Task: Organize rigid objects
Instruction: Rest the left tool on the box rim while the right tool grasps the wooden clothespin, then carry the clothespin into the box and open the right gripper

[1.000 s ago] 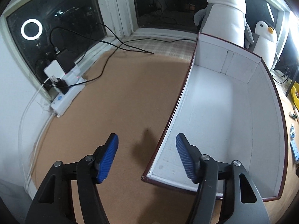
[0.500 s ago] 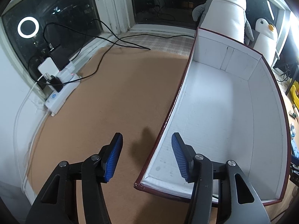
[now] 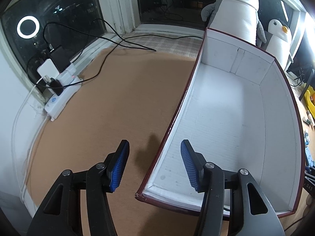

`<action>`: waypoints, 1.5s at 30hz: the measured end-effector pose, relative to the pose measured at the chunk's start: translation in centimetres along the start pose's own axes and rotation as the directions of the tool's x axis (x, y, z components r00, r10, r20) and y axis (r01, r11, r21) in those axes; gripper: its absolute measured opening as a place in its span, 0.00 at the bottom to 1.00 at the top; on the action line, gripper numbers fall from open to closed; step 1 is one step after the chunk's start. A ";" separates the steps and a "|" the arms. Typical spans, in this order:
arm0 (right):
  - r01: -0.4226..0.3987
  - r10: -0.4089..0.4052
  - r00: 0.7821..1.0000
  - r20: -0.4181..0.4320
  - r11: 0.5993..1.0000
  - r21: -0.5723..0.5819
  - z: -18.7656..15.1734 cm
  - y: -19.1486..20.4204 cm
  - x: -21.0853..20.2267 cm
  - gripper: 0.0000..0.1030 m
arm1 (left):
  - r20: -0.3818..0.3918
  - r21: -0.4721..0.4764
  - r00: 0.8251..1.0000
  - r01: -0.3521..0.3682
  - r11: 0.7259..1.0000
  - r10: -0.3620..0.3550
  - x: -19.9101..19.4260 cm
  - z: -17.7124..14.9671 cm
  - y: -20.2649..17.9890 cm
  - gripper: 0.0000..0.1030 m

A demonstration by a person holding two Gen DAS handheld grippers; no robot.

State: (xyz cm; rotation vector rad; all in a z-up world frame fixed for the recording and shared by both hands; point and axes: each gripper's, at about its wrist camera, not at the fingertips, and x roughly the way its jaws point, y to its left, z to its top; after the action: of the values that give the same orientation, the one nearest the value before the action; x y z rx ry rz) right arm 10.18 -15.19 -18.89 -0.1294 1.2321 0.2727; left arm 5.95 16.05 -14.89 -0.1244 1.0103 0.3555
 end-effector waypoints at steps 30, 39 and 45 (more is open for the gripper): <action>-0.195 0.260 0.950 0.174 0.928 -0.319 5.1 15.7 -8.7 0.12 | 0.019 -0.022 0.998 0.054 0.998 -0.054 0.3 0.0 0.5 0.19; -0.173 0.240 0.961 0.137 0.909 -0.380 5.0 19.3 -6.2 0.13 | 0.023 -0.017 0.998 0.052 0.998 -0.052 0.3 -0.1 0.5 0.19; -0.167 0.244 0.957 0.156 0.906 -0.389 4.7 19.4 -6.4 0.37 | 0.018 -0.011 0.999 0.044 0.999 -0.043 0.4 -0.1 0.5 0.19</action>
State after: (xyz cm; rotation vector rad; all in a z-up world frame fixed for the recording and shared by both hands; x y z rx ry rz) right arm 7.20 3.67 -10.35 -0.2933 0.9808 0.6915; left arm 5.92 16.55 -15.28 -0.1527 0.9863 0.3220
